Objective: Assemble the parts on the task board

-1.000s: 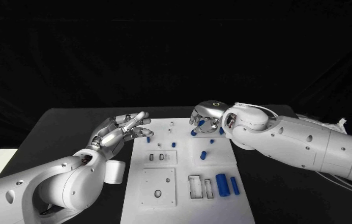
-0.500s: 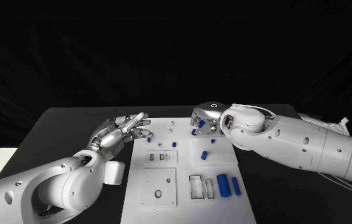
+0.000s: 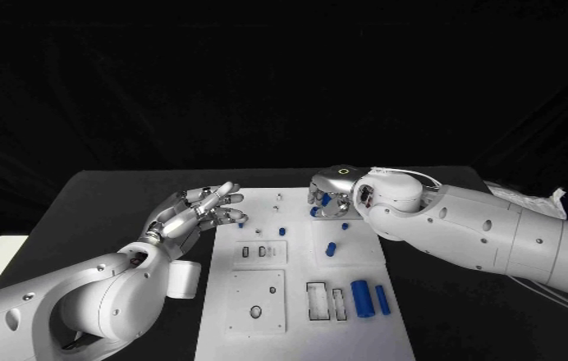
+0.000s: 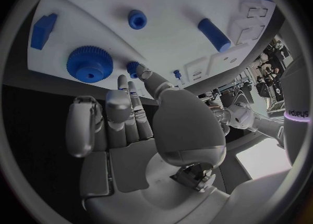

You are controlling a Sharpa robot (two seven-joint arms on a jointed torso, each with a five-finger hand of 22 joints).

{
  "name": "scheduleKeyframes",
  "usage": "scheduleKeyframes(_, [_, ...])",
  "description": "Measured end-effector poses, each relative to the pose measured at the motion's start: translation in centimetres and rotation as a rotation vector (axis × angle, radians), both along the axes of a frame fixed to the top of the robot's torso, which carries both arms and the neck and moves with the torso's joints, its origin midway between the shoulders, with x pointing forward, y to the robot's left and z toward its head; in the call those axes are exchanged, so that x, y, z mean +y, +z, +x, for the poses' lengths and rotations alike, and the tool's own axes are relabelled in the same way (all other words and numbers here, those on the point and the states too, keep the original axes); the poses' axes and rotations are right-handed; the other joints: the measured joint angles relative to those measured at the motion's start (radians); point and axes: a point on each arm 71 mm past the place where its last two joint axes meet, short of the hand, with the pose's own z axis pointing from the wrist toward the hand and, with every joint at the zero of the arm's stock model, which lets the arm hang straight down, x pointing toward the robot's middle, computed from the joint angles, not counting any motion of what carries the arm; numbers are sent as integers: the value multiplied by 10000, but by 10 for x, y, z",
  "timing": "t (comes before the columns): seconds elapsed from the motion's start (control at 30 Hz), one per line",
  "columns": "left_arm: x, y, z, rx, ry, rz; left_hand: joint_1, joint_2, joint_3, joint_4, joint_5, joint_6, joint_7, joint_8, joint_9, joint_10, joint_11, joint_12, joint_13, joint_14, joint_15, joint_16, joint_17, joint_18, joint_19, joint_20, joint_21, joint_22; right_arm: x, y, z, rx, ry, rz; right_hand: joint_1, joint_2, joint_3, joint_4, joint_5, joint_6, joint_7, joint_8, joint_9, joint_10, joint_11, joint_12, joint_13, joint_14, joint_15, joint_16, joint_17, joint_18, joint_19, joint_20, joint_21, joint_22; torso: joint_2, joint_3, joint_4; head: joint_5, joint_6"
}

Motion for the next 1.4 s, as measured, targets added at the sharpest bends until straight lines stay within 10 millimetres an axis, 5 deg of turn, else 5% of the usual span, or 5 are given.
scheduleKeyframes(0.67, [0,0,-1,90,-39,24,0,0,0,0,0,-36,35,-45,1,-36,35,0,1,0,0,-8,19,-1,-35,36,0,-1,3,-2,3,144,16,-78,52,192,487,369,-311,311,-88,-7,69,413,-99,0,28,0,0,153,-22,1,0,-1,79,30,119,-1,66,-33,-19])
scheduleKeyframes(1.4, [1,-2,0,208,-30,89,132,131,44,-100,0,-73,71,-140,-3,-71,71,-138,-6,-34,35,-125,96,0,-35,36,-1,-2,15,14,2,-1346,20,1226,52,348,912,797,-564,667,-166,73,107,916,-234,0,31,0,-73,344,53,2,-38,-39,231,226,179,-17,141,-11,177])
